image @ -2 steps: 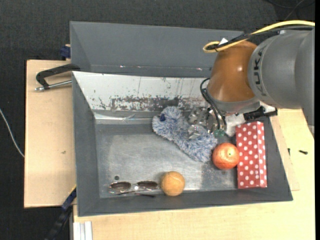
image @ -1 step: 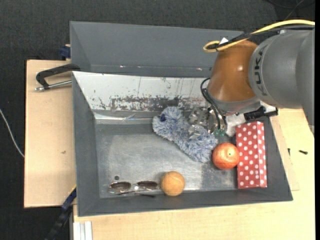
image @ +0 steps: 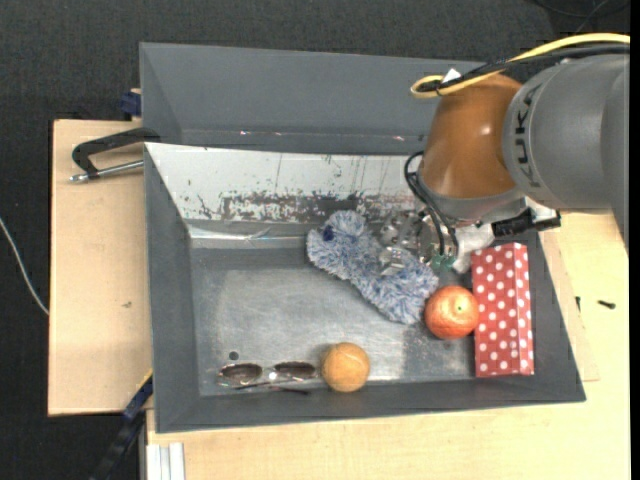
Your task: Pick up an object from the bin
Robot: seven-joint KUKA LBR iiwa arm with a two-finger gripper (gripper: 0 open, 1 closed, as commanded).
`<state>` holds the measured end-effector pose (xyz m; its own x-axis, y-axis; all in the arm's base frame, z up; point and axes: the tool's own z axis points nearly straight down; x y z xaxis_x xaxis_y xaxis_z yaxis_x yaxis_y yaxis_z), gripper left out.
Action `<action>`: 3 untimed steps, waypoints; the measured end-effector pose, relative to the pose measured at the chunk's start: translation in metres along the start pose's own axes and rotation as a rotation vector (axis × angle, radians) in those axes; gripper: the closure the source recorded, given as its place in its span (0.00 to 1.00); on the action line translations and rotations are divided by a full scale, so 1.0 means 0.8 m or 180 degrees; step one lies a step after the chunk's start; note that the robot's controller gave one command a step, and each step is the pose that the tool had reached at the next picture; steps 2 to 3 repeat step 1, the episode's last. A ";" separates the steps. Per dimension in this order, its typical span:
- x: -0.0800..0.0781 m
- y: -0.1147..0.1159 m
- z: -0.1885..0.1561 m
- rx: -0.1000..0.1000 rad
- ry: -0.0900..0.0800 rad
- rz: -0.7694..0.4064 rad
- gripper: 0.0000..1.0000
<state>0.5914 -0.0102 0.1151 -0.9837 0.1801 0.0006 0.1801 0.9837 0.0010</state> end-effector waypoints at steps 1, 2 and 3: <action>-0.001 0.000 -0.021 -0.0002 -0.0009 0.0000 1.00; -0.001 0.000 -0.021 -0.0002 -0.0009 0.0000 1.00; -0.001 0.000 -0.021 -0.0002 -0.0009 0.0000 1.00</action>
Offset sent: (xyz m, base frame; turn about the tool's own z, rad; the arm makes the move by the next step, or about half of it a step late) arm 0.0000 0.0000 0.0185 0.0000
